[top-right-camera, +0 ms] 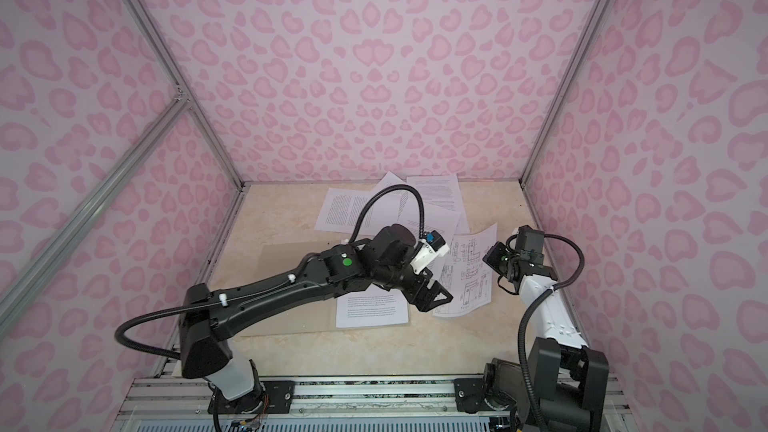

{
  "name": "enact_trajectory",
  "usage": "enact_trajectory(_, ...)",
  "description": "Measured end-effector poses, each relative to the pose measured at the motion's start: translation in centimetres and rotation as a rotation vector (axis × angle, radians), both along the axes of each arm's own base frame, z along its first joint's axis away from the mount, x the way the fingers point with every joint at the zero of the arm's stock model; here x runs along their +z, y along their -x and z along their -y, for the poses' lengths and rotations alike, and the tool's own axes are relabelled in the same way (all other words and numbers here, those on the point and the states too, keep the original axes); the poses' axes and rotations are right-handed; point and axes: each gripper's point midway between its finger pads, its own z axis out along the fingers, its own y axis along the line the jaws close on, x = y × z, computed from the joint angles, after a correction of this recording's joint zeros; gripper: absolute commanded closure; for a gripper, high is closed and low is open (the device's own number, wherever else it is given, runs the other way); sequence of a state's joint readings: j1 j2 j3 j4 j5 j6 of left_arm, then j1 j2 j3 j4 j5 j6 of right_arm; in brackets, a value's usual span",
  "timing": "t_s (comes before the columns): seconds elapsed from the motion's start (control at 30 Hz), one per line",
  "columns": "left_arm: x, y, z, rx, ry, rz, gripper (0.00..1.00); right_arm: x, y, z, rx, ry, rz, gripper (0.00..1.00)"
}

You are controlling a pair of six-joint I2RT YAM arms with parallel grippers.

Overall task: Put the files into the folder
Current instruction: 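Lift the drawing sheet with the right gripper while left arm withdraws, then carry the drawing sheet over the folder and lower it with right gripper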

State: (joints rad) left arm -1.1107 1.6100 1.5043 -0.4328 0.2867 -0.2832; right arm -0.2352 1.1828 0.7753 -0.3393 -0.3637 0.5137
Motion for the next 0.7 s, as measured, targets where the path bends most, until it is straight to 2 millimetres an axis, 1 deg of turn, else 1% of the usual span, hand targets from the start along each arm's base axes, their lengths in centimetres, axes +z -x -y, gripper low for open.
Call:
enact_trajectory(0.03, 0.8, 0.3, -1.3, 0.013, 0.017, 0.026, 0.07, 1.4, 0.0, -0.2, 0.002, 0.02, 0.024, 1.0)
enact_trajectory(0.1, 1.3, 0.8, -4.2, 0.052, 0.026, 0.061, 0.06, 4.0, 0.0, -0.9, 0.018, 0.066, 0.072, 1.0)
enact_trajectory(0.2, 0.6, 1.2, -8.9, 0.129, 0.007, 0.116, 0.04, 8.5, -0.1, -3.1, 0.079, 0.142, 0.152, 1.0)
enact_trajectory(0.27, 0.2, 1.1, -12.3, 0.209, 0.009, 0.171, 0.02, 10.6, -0.3, -4.8, 0.12, 0.173, 0.186, 1.0)
enact_trajectory(0.3, -0.2, 0.9, -13.4, 0.241, 0.0, 0.189, 0.01, 11.4, -0.4, -5.8, 0.142, 0.188, 0.198, 1.0)
enact_trajectory(0.37, -0.5, 0.4, -17.0, 0.352, 0.007, 0.245, 0.02, 12.8, -0.7, -8.4, 0.207, 0.203, 0.213, 1.0)
enact_trajectory(0.4, -0.8, 0.2, -18.7, 0.403, 0.005, 0.27, 0.02, 13.1, -0.9, -9.4, 0.232, 0.206, 0.217, 1.0)
enact_trajectory(0.5, -0.7, -0.3, -23.4, 0.556, 0.044, 0.336, 0.02, 13.9, -1.2, -14.0, 0.344, 0.204, 0.229, 1.0)
enact_trajectory(0.63, -1.0, -0.6, -29.0, 0.745, 0.079, 0.387, 0.02, 14.5, -1.7, -19.8, 0.473, 0.141, 0.243, 1.0)
enact_trajectory(0.7, -1.1, -0.5, -31.2, 0.809, 0.08, 0.397, 0.02, 14.9, -1.8, -22.2, 0.531, 0.073, 0.261, 1.0)
